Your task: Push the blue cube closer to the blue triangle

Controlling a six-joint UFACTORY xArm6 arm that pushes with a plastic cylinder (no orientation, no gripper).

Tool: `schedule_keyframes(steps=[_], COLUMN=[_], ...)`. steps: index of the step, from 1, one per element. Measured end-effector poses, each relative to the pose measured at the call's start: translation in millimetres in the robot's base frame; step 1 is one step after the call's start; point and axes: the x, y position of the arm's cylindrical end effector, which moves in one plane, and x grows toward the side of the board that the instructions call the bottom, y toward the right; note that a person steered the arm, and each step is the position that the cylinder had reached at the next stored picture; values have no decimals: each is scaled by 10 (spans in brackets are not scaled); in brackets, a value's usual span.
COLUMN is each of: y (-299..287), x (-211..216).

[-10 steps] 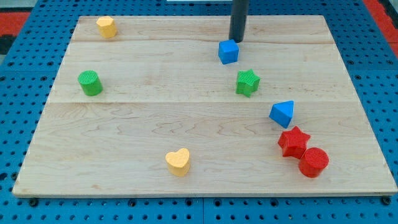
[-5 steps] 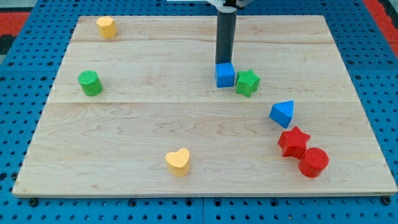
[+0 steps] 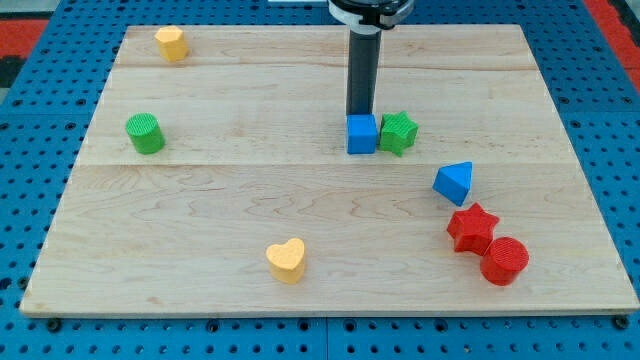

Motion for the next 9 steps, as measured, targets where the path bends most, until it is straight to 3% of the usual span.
schedule_keyframes(steps=[1, 4, 7, 9], y=[162, 209, -869, 311], x=[302, 515, 676, 785])
